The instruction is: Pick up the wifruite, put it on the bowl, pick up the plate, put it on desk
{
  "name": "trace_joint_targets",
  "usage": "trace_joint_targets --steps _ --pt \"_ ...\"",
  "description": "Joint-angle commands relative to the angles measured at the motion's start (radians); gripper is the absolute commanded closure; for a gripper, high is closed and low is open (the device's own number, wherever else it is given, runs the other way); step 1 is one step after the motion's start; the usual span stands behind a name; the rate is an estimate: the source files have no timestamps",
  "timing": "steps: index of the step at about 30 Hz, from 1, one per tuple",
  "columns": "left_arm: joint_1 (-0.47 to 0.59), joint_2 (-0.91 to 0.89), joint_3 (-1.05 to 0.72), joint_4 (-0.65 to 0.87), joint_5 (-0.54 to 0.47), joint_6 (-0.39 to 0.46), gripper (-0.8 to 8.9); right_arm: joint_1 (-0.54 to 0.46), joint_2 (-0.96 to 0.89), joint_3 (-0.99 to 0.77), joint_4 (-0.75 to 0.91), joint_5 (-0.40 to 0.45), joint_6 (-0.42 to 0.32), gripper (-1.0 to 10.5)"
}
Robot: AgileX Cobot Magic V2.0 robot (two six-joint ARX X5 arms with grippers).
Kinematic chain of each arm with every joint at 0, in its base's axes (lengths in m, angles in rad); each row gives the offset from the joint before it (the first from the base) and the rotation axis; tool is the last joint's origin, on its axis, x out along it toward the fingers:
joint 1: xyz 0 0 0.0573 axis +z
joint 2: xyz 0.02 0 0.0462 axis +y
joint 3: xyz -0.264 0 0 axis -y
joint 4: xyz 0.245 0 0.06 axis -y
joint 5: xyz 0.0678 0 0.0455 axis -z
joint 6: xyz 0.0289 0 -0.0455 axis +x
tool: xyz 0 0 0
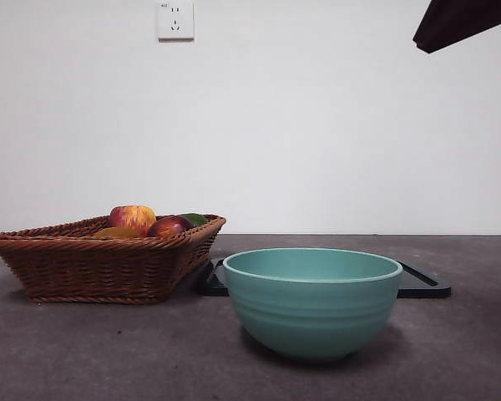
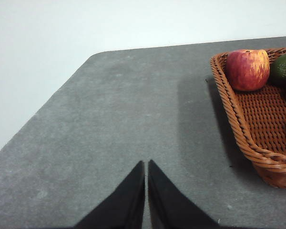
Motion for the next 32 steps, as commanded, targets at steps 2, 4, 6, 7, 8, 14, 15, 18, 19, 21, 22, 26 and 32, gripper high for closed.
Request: trace_joint_targets --steps 2,4,6,7,8,14,15,18,19,21,22,26,32 --pt "0.0 -0.002 -0.021 -0.007 -0.002 -0.005 8.04 0.01 0.007 0.018 0.01 -0.003 -0.011 9.4" --pt "0.0 -0.002 -0.021 -0.007 -0.002 -0.005 8.04 0.015 -0.004 0.018 0.012 0.002 -0.057 9.4" --pt "0.0 -0.002 -0.021 -0.006 -0.002 -0.005 8.04 0.001 -0.014 0.018 0.025 0.041 -0.099 9.4" --pt "0.0 -0.002 -0.021 -0.006 -0.002 -0.005 8.04 -0.014 -0.021 0.016 0.043 0.076 -0.117 9.4" --pt "0.0 -0.002 -0.021 -0.006 -0.002 -0.005 8.04 -0.032 -0.03 0.014 0.069 0.105 -0.129 9.4" --pt "0.0 -0.002 -0.021 -0.006 -0.002 -0.005 8.04 -0.218 -0.143 -0.055 0.245 0.129 -0.17 9.4" --pt "0.0 -0.002 -0.021 -0.006 -0.002 -0.005 8.04 -0.257 -0.169 -0.076 0.27 0.13 -0.186 9.4" --pt "0.0 -0.002 -0.021 -0.006 -0.002 -0.005 8.04 -0.358 -0.235 -0.144 0.352 0.14 -0.239 9.4" --pt "0.0 -0.002 -0.021 -0.006 -0.002 -0.005 8.04 -0.385 -0.258 -0.168 0.374 0.149 -0.252 9.4" --pt "0.0 -0.002 -0.021 -0.006 -0.002 -0.005 8.04 -0.445 -0.317 -0.232 0.43 0.154 -0.267 9.4" --pt "0.0 -0.002 -0.021 -0.006 -0.002 -0.005 8.04 -0.468 -0.344 -0.261 0.454 0.155 -0.267 9.4" --pt "0.0 -0.002 -0.021 -0.006 -0.002 -0.005 8.04 -0.552 -0.462 -0.394 0.543 0.156 -0.267 9.4" --pt "0.0 -0.002 -0.021 -0.006 -0.002 -0.005 8.04 -0.606 -0.62 -0.578 0.647 0.157 -0.266 9.4"
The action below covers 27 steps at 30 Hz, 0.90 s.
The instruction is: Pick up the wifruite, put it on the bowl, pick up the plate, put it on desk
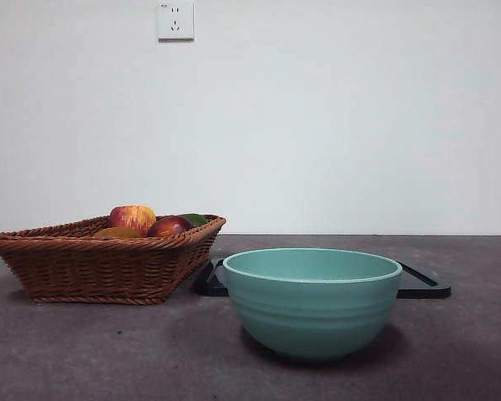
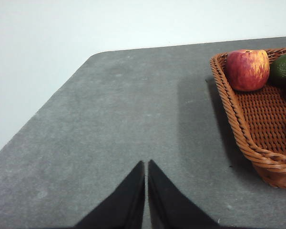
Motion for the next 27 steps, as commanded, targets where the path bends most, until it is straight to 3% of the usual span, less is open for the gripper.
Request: trace_joint_targets --steps 1,16,27 --pt "0.0 -0.002 -0.021 -0.006 -0.002 -0.005 8.04 -0.007 -0.057 -0.065 0.028 0.008 -0.008 9.4" --pt "0.0 -0.002 -0.021 -0.006 -0.002 -0.005 8.04 -0.006 -0.243 -0.261 0.029 0.206 0.023 9.4" --pt "0.0 -0.002 -0.021 -0.006 -0.002 -0.005 8.04 -0.006 -0.262 -0.32 0.001 0.21 0.056 9.4"
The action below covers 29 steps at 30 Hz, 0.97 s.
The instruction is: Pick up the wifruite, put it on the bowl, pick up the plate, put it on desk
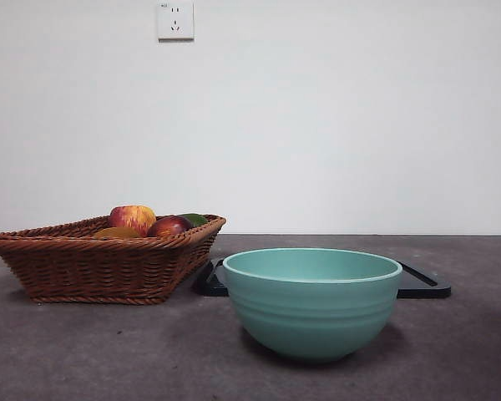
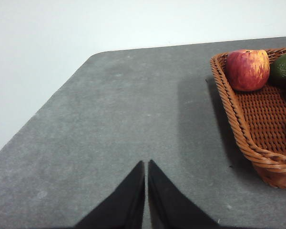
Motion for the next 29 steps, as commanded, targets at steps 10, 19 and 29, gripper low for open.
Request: trace_joint_targets --steps 10,19,29 --pt "0.0 -0.002 -0.021 -0.006 -0.002 -0.005 8.04 -0.002 -0.002 -0.006 0.006 0.003 0.02 9.4" --pt "0.0 -0.002 -0.021 -0.006 -0.002 -0.005 8.04 -0.002 -0.002 -0.005 0.014 0.003 0.02 9.4" --pt "0.0 -0.002 -0.021 -0.006 -0.002 -0.005 8.04 -0.002 -0.002 -0.005 0.014 0.003 0.02 9.4"
